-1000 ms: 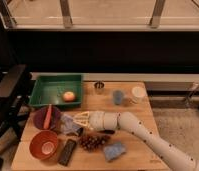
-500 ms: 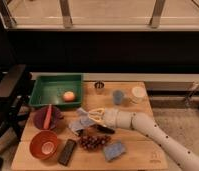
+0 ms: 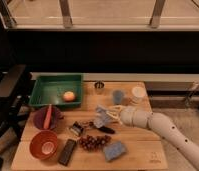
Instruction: Place towel in plastic cup
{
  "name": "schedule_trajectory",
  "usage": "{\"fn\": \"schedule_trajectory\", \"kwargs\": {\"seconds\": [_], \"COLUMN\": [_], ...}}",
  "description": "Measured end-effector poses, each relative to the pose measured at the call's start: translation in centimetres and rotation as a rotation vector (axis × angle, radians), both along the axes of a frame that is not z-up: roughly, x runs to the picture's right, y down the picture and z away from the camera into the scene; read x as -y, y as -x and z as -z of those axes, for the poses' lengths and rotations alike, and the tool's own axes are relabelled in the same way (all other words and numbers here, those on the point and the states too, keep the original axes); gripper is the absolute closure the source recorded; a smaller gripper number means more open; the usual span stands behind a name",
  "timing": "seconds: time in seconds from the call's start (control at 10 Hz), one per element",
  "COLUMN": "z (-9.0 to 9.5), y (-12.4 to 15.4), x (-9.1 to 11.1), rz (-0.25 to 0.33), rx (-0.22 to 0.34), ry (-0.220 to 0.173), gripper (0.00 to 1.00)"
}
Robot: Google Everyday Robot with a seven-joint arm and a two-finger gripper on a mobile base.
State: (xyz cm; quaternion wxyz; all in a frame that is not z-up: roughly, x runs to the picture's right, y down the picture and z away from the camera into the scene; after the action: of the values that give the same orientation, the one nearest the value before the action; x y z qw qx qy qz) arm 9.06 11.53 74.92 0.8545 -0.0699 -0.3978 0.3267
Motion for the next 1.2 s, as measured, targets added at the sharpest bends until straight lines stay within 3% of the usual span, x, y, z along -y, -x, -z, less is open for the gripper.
{"fn": "schedule_trajectory", "kwargs": {"seconds": [0.1,0.7,0.9,1.2], "z": [-0.2,-0.2,-0.6,-1.4], "y": [-1.8,-1.6,-2.3,-6.8], "x": [0.0,0.0,-0.3,-1.2], "rz": [-0.03,-0.028,-0.051,-0.103], "rx": [-0.037,-0.037,-0.071,-0.158], "ry": [0.003,0.003,0.02,0.057], "gripper": [1.0,1.0,1.0,1.0]}}
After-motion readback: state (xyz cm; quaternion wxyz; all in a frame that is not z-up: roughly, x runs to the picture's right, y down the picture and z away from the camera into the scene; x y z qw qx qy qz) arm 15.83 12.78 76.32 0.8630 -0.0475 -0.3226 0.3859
